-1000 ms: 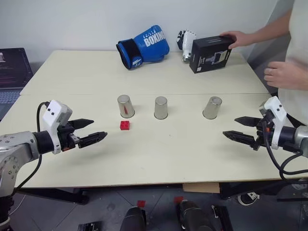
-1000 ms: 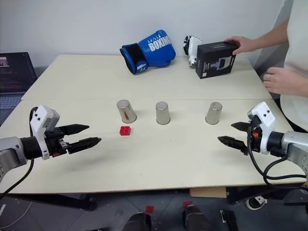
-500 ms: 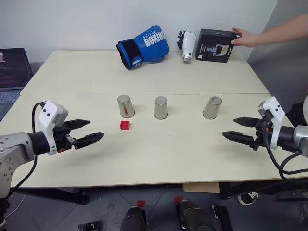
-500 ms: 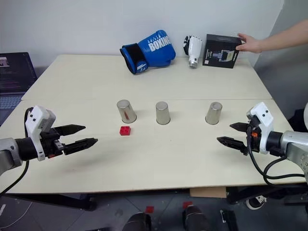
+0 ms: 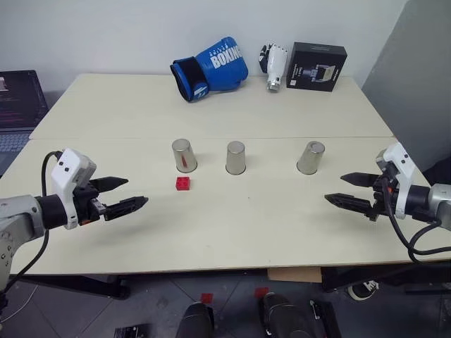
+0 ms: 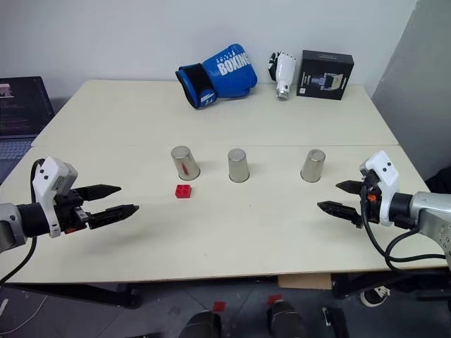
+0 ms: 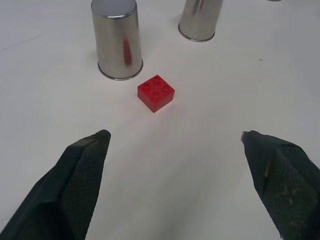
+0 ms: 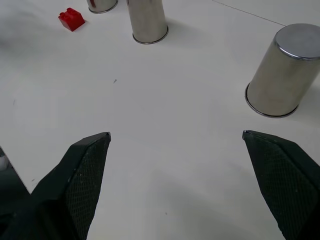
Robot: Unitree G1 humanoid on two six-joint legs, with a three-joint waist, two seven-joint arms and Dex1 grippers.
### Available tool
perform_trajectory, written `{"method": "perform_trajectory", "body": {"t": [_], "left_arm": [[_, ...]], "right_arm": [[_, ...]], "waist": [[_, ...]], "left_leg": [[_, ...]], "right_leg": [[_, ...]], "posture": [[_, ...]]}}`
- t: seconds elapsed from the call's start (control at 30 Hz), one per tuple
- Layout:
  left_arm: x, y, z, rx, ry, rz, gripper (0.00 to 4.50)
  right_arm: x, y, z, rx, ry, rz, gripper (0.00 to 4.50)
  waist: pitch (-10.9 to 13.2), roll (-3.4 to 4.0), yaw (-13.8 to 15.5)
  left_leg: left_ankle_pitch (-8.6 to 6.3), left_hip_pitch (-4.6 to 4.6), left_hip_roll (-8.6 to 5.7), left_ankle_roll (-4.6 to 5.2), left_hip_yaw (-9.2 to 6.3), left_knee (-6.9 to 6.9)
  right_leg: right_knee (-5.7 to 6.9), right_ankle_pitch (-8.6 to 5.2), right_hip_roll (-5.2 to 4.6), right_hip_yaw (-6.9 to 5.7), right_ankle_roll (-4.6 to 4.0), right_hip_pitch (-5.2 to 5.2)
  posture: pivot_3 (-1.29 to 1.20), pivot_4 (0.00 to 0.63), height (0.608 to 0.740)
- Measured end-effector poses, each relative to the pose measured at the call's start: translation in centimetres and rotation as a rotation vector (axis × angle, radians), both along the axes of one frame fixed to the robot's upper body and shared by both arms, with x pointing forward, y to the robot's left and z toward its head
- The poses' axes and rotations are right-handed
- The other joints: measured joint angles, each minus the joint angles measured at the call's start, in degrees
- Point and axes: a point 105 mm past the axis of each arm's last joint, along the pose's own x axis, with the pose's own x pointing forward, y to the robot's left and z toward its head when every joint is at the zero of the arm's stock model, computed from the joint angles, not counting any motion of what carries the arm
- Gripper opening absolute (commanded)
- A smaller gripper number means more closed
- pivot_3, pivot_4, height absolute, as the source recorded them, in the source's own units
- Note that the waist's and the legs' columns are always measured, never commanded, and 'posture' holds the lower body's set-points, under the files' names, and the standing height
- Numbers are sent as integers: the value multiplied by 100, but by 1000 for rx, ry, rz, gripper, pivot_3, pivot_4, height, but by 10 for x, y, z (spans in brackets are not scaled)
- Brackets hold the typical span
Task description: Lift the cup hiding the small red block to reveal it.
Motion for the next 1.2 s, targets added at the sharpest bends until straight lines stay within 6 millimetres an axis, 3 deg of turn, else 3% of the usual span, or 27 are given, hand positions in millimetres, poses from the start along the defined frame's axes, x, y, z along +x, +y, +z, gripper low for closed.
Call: {"method": "perform_trajectory", "body": {"t": [1.2], "left_arm": [[-1, 0, 0, 15, -13, -18, 4463]], "right_arm": [[1, 1, 1, -1, -13, 8, 4500]], "waist": [[0, 0, 1]], "left_leg": [[0, 1, 0, 0, 0, 1]], "right_leg": [[5, 0, 0, 0, 1, 0]], "posture": [[0, 150, 740]]}}
